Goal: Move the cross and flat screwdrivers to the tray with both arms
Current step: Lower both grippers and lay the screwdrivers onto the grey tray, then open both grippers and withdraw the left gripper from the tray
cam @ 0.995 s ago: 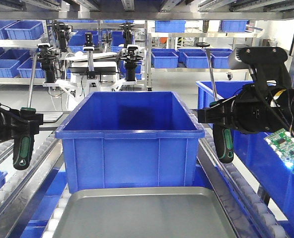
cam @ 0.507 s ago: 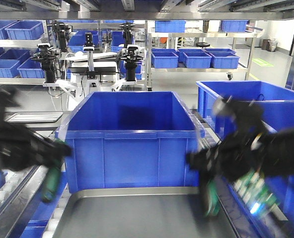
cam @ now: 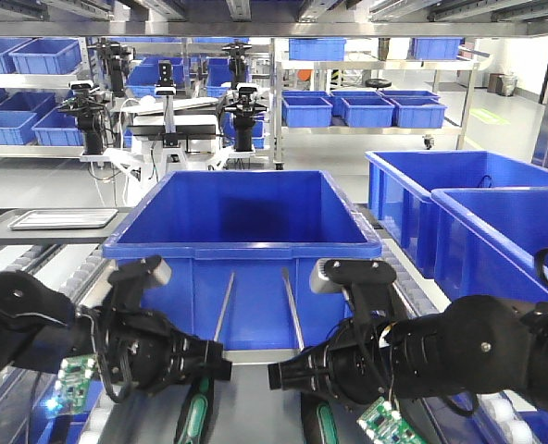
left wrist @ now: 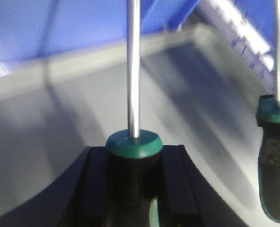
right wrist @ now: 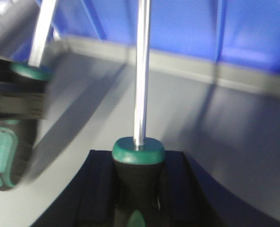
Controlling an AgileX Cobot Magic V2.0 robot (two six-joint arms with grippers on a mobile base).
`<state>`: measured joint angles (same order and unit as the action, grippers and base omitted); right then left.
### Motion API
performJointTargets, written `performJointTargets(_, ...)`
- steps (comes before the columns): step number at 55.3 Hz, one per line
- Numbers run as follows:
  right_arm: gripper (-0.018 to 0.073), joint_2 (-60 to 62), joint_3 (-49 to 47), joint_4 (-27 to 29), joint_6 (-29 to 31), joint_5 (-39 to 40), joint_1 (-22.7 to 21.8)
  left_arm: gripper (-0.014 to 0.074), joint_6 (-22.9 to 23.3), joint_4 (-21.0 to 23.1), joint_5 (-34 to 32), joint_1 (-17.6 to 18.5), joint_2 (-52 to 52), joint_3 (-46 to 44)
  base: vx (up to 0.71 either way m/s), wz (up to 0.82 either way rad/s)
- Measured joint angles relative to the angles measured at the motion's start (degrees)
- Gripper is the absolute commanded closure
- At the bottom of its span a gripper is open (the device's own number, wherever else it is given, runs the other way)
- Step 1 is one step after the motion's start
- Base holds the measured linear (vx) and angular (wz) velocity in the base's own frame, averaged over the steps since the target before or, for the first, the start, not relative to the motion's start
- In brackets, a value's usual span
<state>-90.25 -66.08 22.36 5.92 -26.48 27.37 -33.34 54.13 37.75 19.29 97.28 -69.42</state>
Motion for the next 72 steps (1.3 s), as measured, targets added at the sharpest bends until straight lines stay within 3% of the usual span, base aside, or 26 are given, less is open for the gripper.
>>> performJointTargets(13,0.0041,-0.11,0.00,0.06,-0.02,-0.10,0.00,0.0055,0.00,0.20,1.04,0.00,0.40,0.00,0.00,0.00)
performJointTargets(18,-0.0073,-0.11,0.00,0.17,-0.02,0.58,0.00,0.0002,0.00,0.33,1.52,0.00,0.40,0.00,0.00,0.00)
performJointTargets(24,-0.0136,-0.11,0.00,0.17,-0.02,1.03,0.00,-0.0004,0.00,0.33,1.72,0.00,0.34,0.00,0.00,0.00)
performJointTargets(36,-0.0117,0.88,0.00,0.24,-0.02,2.11,0.00,0.0020,-0.56,0.33,-1.84,0.00,-5.38,0.00,0.00,0.00)
performJointTargets(49,-0.0030,3.21,0.00,0.41,-0.02,4.04,0.00,0.0020,-2.63,0.45,-8.60,0.00,-14.25,0.00,0.00,0.00)
performJointTargets(72,0.0147,3.21,0.00,0.41,-0.02,3.99,0.00,0.0020,-2.84,0.49,-9.09,0.00,-15.49,0.00,0.00,0.00)
